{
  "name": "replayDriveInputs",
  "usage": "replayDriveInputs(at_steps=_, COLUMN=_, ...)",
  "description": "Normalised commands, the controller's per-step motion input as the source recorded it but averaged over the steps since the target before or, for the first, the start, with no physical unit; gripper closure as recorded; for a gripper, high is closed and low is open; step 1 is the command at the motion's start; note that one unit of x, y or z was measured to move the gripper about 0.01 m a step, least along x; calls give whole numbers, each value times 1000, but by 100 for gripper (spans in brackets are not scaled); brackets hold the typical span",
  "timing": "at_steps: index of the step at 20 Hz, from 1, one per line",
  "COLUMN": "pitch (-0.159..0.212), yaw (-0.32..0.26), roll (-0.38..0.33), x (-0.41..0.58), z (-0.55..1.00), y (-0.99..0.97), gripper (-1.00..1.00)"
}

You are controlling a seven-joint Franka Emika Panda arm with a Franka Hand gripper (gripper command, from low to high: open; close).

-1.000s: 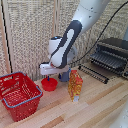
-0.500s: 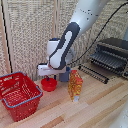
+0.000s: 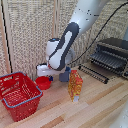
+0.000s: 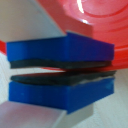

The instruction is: Extend the gripper towards the oven tray handle. Grasp the handle and carefully pull the tray out of the oven. Move the gripper above the red bowl. Grab the red bowl gently. Lift the bowl and place it onto the oven tray.

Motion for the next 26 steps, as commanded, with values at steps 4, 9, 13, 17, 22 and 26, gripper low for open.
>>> replayDriveInputs(at_steps=4, pitch=-48, yaw=12, roll=20, x=-39, z=-22, y=0, gripper=100)
replayDriveInputs(at_steps=9, pitch=-18, yaw=-113, roll=86, x=50, z=612, y=93, gripper=100)
replayDriveInputs(at_steps=13, pitch=-8, yaw=-146, roll=61, x=59, z=917, y=125, gripper=100)
replayDriveInputs(at_steps=17, pitch=2, yaw=-134, roll=24, x=142, z=991, y=120, gripper=100)
replayDriveInputs(at_steps=22, pitch=33, yaw=-108, roll=6, x=194, z=995, y=62, gripper=100)
replayDriveInputs(at_steps=26, pitch=77, yaw=-96, roll=36, x=298, z=860, y=-303, gripper=100)
